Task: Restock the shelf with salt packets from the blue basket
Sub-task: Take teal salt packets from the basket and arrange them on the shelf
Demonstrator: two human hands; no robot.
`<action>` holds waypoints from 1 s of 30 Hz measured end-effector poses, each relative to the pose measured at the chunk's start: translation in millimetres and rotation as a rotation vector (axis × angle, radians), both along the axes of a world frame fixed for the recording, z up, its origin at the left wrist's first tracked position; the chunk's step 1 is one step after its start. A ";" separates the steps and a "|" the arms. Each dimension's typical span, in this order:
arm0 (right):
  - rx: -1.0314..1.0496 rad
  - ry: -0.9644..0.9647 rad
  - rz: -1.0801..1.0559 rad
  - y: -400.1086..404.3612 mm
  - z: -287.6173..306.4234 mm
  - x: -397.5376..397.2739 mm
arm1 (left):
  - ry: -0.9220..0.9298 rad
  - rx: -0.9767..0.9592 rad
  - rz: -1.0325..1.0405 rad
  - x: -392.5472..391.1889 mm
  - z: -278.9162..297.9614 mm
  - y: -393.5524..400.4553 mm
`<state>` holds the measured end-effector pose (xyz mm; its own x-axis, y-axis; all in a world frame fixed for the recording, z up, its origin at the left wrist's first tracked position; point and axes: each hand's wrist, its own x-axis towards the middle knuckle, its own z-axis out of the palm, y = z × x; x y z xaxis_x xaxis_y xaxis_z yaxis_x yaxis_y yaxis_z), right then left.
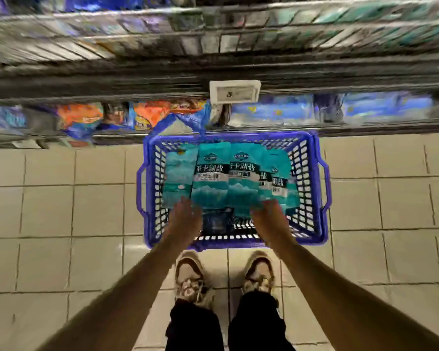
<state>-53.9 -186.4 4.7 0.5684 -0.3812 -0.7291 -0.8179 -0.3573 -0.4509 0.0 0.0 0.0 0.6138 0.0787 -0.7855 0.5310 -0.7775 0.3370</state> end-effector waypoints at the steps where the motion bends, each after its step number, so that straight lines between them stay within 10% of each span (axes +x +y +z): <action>1: -0.048 -0.014 -0.017 0.4 -11.8 6.6 | -0.039 0.020 -0.014 5.3 -12.5 -1.8; 11: -0.120 0.082 -0.110 3.0 -84.4 71.2 | -0.139 0.159 0.041 42.0 -99.0 -31.0; 30: 0.637 0.024 -0.535 -12.7 9.8 -24.5 | 0.380 -0.626 0.619 2.3 10.0 27.6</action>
<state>-78.4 -199.1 14.6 0.4094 -0.1057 -0.9062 -0.8167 0.4004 -0.4156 2.3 27.6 10.0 0.2996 -0.1983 -0.9332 0.9467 -0.0597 0.3166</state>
